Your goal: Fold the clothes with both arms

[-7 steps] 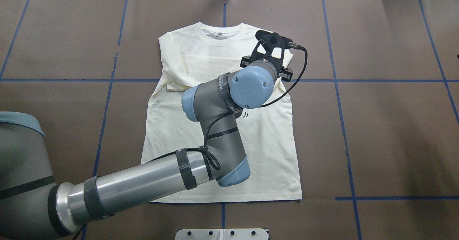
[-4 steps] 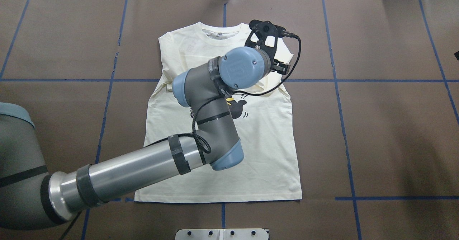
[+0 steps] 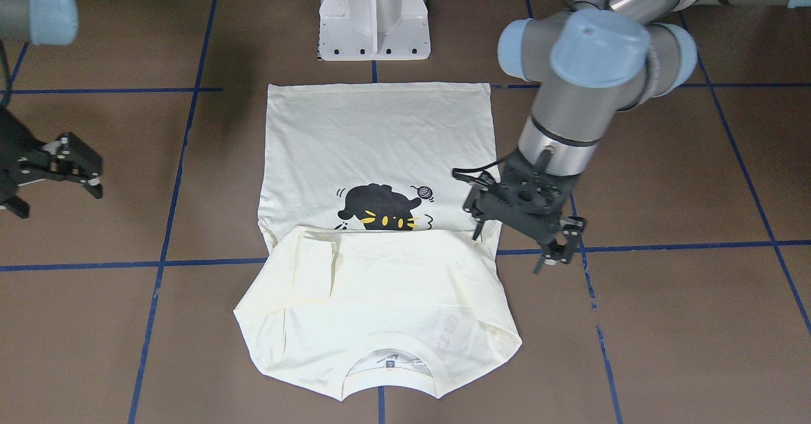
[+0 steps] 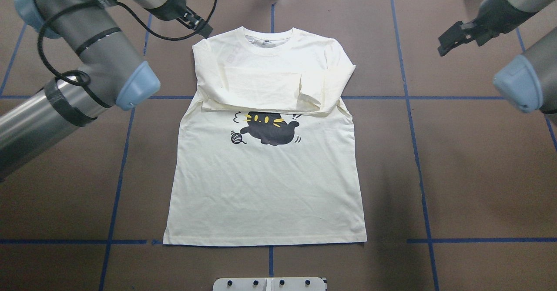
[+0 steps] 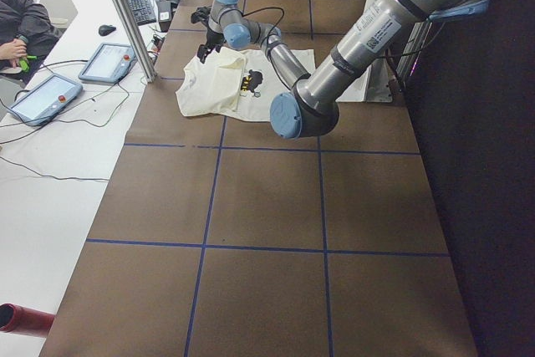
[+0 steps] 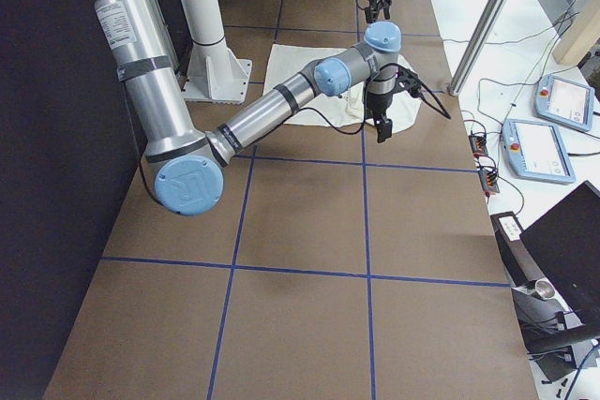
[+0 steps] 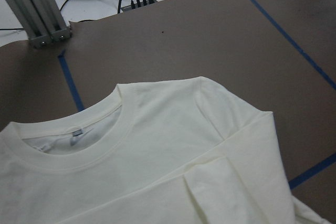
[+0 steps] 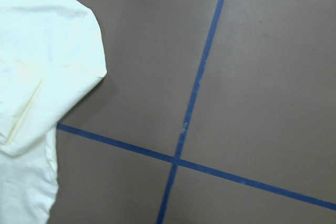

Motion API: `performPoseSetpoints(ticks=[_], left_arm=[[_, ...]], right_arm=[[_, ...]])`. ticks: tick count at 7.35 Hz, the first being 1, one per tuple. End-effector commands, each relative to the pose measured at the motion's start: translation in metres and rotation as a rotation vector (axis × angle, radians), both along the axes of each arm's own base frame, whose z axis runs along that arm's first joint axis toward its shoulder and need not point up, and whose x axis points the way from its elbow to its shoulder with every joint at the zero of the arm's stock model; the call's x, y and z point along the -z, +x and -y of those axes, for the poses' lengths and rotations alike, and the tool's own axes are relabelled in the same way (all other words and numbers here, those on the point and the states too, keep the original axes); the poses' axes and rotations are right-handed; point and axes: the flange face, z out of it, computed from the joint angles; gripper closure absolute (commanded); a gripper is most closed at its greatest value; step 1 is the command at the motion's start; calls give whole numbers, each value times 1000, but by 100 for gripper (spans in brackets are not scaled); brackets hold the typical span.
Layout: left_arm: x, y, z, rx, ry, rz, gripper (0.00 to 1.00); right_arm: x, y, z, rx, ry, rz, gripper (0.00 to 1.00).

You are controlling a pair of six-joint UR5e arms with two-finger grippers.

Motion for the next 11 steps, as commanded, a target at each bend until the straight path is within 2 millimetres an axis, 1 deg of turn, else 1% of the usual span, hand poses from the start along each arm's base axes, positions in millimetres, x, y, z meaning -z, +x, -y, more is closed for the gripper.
performPoseSetpoints(ticks=[1,2,3,4,5,7,8,9,10,11], left_arm=[[-77,-106,28,-88,79,94,0],[-101,-143,36,-101,118,146,0],[-103,-146,36,-97,115,148,0],[-103,-146,36,-94,117,145,0],[-104,-146,36,-94,113,143,0],[-107,-147,35,-94,110,144,0],[-108,-146,36,-94,107,145,0],[-110,-145,36,-72,79,133,0],[-110,-144,36,-66,71,128,0],[-110,-145,36,-64,71,128,0]], right_arm=[[62,-108,-4,-86,-53,-9,0],[83,-169,5,-102,-59,-49,0],[106,-226,19,-124,-47,-106,0],[117,-267,26,-128,-37,-154,0],[121,-297,27,-141,-29,-197,0],[138,-348,25,-161,-50,-244,0],[135,-367,25,-152,-50,-276,0],[130,-373,24,-132,-39,-299,0],[114,-383,29,-103,-22,-353,0],[102,-392,26,-88,-29,-378,0]])
